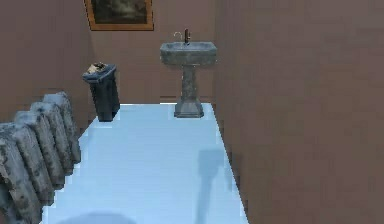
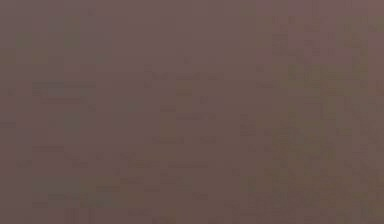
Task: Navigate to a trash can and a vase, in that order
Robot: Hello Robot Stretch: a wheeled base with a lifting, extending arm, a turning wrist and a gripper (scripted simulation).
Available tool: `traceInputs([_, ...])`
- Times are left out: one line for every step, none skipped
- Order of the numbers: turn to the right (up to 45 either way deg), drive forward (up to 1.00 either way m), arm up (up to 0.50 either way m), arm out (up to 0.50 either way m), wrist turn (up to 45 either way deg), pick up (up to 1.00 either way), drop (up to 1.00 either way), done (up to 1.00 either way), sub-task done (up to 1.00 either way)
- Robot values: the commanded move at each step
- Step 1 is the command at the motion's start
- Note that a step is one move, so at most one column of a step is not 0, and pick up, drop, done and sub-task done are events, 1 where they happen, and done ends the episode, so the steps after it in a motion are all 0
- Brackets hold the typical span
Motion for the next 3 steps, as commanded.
traceInputs([0.0,0.45,0.0,0.0,0.0,0.0,0.0,0.0,0.0])
traceInputs([21.0,0.0,0.0,0.0,0.0,0.0,0.0,0.0,0.0])
traceInputs([3.0,0.0,0.0,0.0,0.0,0.0,0.0,0.0,0.0])
